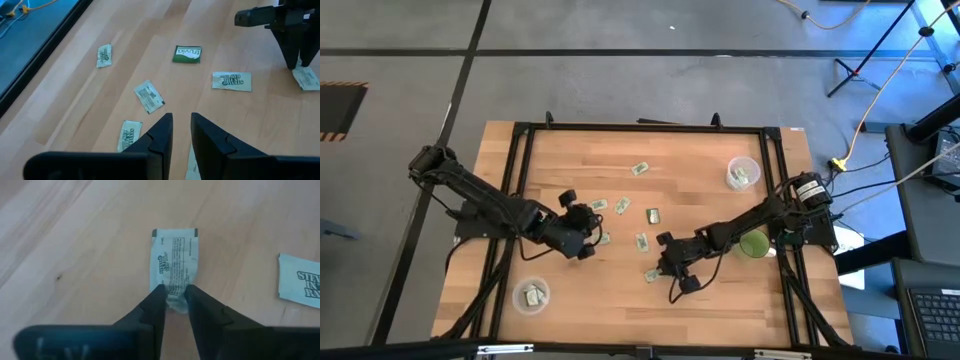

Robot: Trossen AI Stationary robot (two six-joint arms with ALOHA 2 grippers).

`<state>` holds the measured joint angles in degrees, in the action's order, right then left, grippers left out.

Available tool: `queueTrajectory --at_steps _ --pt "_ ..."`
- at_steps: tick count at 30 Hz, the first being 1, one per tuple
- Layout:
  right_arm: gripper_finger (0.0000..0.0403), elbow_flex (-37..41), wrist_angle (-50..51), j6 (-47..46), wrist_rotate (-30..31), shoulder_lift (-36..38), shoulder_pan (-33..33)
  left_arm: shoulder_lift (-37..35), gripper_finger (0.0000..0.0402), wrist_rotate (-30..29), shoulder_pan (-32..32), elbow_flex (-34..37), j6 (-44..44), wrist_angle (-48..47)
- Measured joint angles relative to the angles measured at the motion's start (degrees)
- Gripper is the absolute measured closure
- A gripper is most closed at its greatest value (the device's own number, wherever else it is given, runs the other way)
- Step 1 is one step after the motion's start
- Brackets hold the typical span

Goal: Pick and place items into bin
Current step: Put the white stevia packet into the top white bin

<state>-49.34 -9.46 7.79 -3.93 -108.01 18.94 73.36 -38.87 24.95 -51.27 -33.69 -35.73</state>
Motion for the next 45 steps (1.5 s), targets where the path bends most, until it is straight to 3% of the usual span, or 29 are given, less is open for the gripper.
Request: queueTrajectory --at_steps 11,17,22,27,30,36,41,45 --pt "0.0397 0.28 2.51 0.00 -0.03 2.13 -0.01 0.00 0.0339 0.00 0.00 0.00 0.02 -0.04" --pt "0.0394 -1.40 12.59 -1.65 -0.13 12.87 -1.09 0.00 0.0339 2.56 0.00 0.00 1.46 -0.02" --pt "0.0399 -3.97 28.56 -9.86 7.14 25.20 -4.70 0.02 0.0339 2.55 -0.74 0.00 1.48 0.80" --pt "0.0400 -6.43 47.41 -27.33 20.28 36.00 -11.17 0.02 0.0339 3.05 -3.64 0.02 1.51 3.58" --pt "0.0399 -7.08 58.12 -33.88 24.65 40.96 -16.57 0.02 0.0339 4.43 -6.06 0.02 2.11 4.59" --pt "0.0399 -6.99 71.06 -40.17 24.87 44.90 -29.75 0.02 0.0339 7.70 -10.96 0.02 10.54 8.38" --pt "0.0399 -6.99 72.90 -41.58 21.72 42.88 -39.05 0.02 0.0339 12.94 -14.88 0.02 18.43 14.55" --pt "0.0399 -6.99 73.70 -39.05 20.75 39.47 -44.50 0.02 0.0339 13.49 -17.69 0.09 22.17 16.44"
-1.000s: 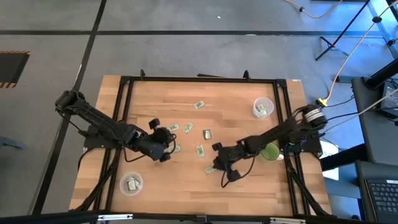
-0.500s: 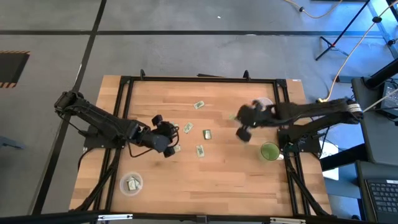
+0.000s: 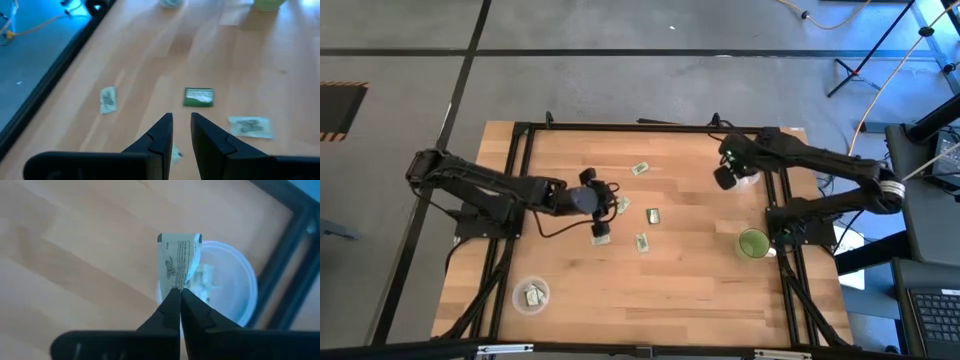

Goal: Pick and place items into bin
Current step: Put the white stevia packet into the top white bin, then put the green stevia packet into the bottom white bin

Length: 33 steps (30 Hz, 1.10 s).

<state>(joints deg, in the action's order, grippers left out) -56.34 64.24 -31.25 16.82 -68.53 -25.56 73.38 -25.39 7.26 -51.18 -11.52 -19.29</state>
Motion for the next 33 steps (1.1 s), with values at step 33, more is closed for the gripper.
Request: queueTrajectory --at_steps 33 --pt "0.0309 0.00 6.68 1.48 0.16 -14.71 -5.95 0.02 0.0339 12.26 -7.16 14.36 6.30 28.12"
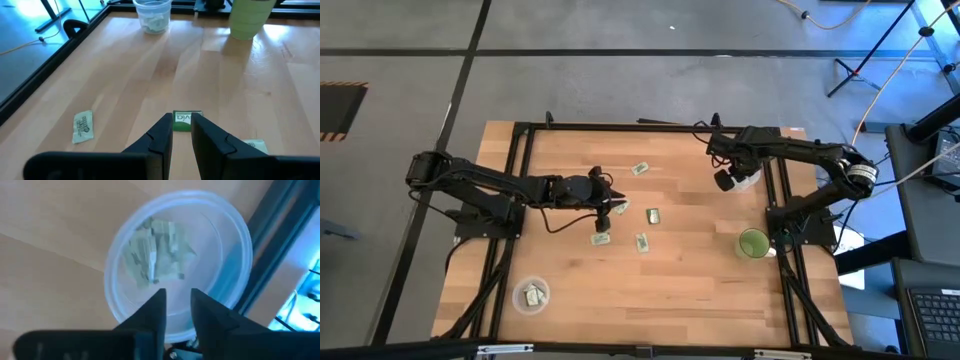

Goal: Pick and place items into bin
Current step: Put the green stevia packet into the bottom white bin

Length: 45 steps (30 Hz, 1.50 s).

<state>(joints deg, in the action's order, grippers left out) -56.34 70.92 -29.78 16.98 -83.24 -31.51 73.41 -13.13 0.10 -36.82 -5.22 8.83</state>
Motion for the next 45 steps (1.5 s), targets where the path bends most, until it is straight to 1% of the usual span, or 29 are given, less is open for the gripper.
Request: queueTrajectory --at_steps 5,10,14,17,19,22,25,28,31,34,38,45 --pt "0.0283 0.00 3.98 -2.34 4.17 0.79 0.02 0.00 0.0339 0.00 0.00 0.00 0.01 -0.06" --pt "0.0279 0.00 4.17 -2.95 4.36 4.49 0.71 0.00 0.0339 0.00 0.00 0.00 0.01 -0.06" --pt "0.0279 0.00 2.77 -2.78 4.01 8.87 2.91 0.00 0.0339 0.00 0.00 0.00 0.03 -0.06" --pt "0.0279 0.00 -0.62 -2.33 1.90 12.12 5.16 0.00 0.0339 -0.01 0.00 0.00 0.03 -0.06" --pt "0.0279 0.00 -4.29 -0.15 -0.41 13.99 6.82 0.00 0.0339 -0.02 0.00 0.00 0.03 -0.06" --pt "0.0279 0.00 -11.86 4.12 -4.22 15.75 9.50 0.00 0.0339 -0.02 0.00 0.00 0.03 -0.06" --pt "0.0279 -0.02 -20.89 7.79 -9.43 15.90 12.16 0.00 0.0339 -0.02 0.00 0.00 0.03 -0.06" --pt "0.0279 -0.09 -29.62 12.06 -13.09 14.01 15.07 0.00 0.0339 -0.02 0.00 0.00 0.03 -0.08" --pt "0.0279 -0.09 -36.79 16.09 -15.68 10.26 17.90 0.00 0.0339 -0.02 0.00 0.00 0.03 -0.17" --pt "0.0279 -0.09 -43.05 19.96 -16.13 5.42 20.59 0.00 0.0339 -0.02 0.00 0.00 0.03 -0.67" --pt "0.0286 -0.09 -50.63 22.37 -16.21 -1.21 23.10 0.00 0.0339 -0.03 0.02 0.00 -0.18 -2.47" --pt "0.0320 -0.07 -57.93 22.81 -16.03 -11.69 23.71 0.00 0.0339 -0.04 0.17 0.00 -1.62 -4.32"
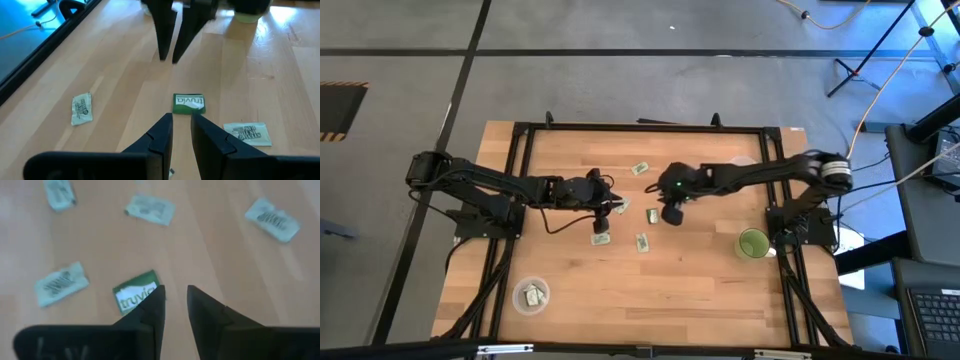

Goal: Pick and place items into bin
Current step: Put the green stevia packet into the bottom white bin

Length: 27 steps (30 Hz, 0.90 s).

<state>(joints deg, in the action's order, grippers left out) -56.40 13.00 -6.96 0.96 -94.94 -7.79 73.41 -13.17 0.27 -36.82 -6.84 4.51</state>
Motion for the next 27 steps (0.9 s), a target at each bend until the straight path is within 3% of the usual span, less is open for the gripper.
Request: queueTrajectory --at_steps 10,27 --pt "0.0329 0.07 -3.52 1.02 -0.93 -8.57 0.26 0.00 0.0339 1.11 0.02 0.00 -0.01 -0.10" --pt "0.0327 0.04 -5.91 -3.26 -2.67 -9.70 1.77 0.00 0.0339 1.09 0.02 0.00 0.10 -0.52"
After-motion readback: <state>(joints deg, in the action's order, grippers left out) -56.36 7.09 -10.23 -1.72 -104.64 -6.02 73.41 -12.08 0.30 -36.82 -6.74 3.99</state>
